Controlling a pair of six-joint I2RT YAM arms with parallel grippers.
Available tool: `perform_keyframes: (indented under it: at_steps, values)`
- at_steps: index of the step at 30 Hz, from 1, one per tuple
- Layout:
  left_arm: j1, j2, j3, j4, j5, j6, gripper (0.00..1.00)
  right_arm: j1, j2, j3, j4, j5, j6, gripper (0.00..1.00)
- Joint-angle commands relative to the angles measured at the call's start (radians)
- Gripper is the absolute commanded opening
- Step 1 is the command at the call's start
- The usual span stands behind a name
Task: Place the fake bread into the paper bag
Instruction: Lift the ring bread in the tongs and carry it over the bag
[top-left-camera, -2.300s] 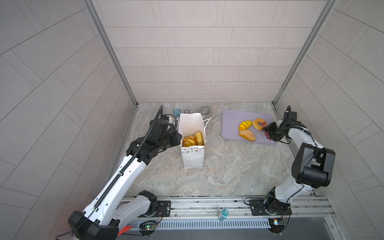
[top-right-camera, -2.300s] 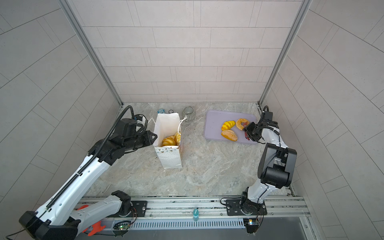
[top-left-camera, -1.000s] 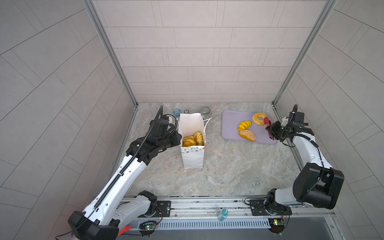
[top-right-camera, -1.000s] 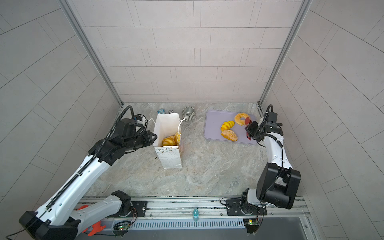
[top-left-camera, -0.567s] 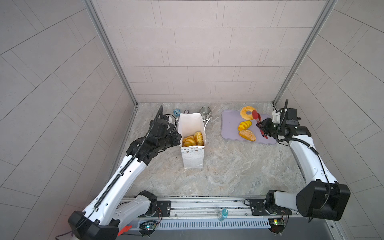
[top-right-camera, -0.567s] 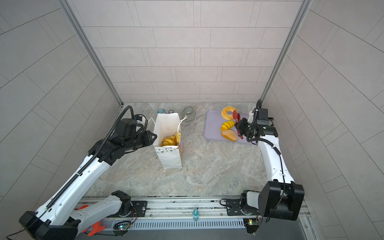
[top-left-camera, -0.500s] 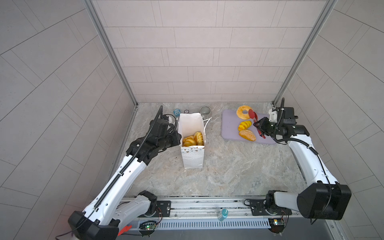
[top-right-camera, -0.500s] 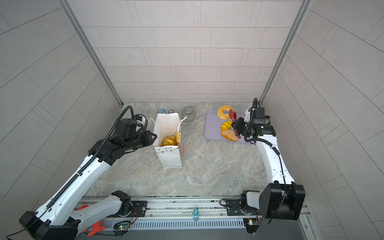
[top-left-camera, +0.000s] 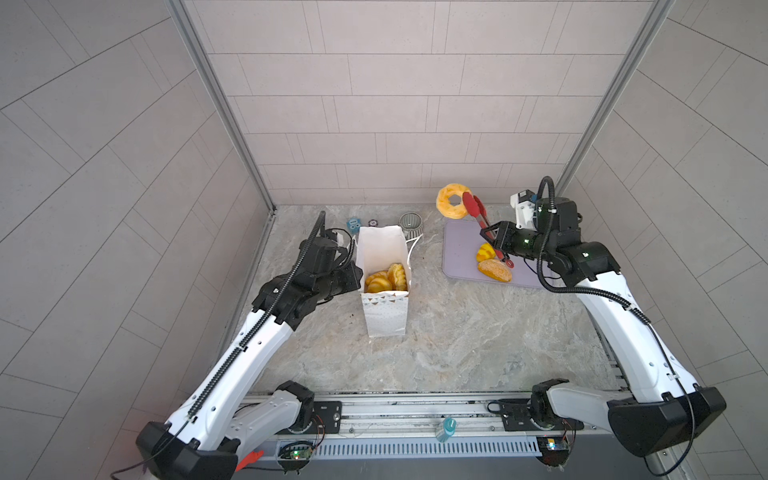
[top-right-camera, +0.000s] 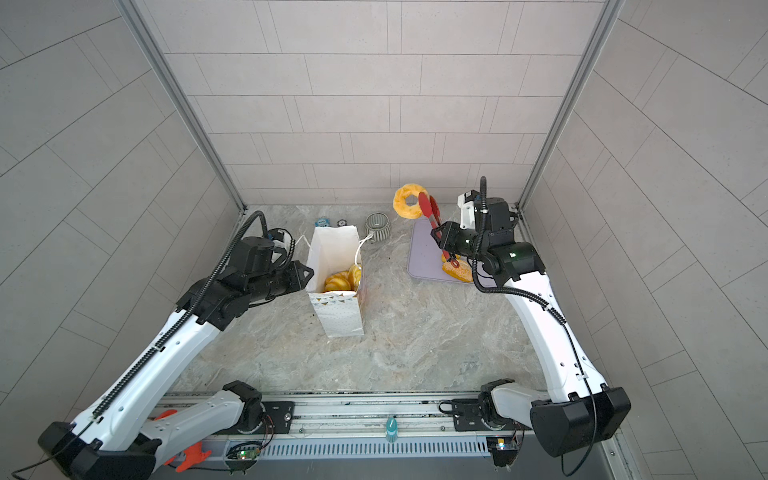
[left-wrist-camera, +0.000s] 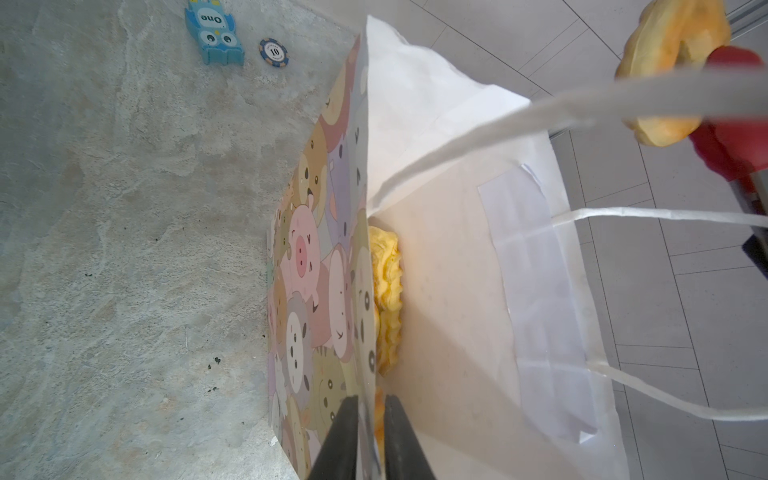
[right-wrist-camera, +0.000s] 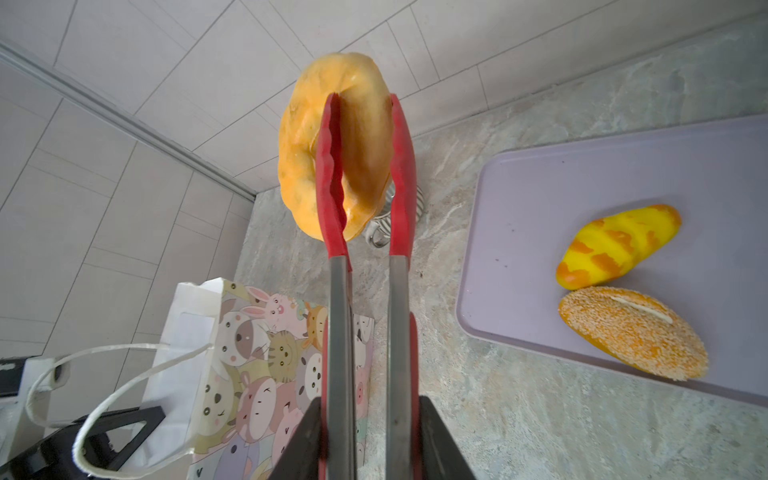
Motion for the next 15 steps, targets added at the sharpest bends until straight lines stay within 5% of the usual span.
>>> perform_keyframes:
  at_steps: [1,15]
  values:
    - [0.005,-0.006,0.008,-0.01,-0.012,-0.009,0.18,0.037,-0.015,0.057,0.017,-0.012,-0.028,0.33]
    - [0.005,-0.001,0.018,-0.01,-0.013,-0.013,0.19,0.168,-0.023,0.181,-0.016,0.017,-0.108,0.34]
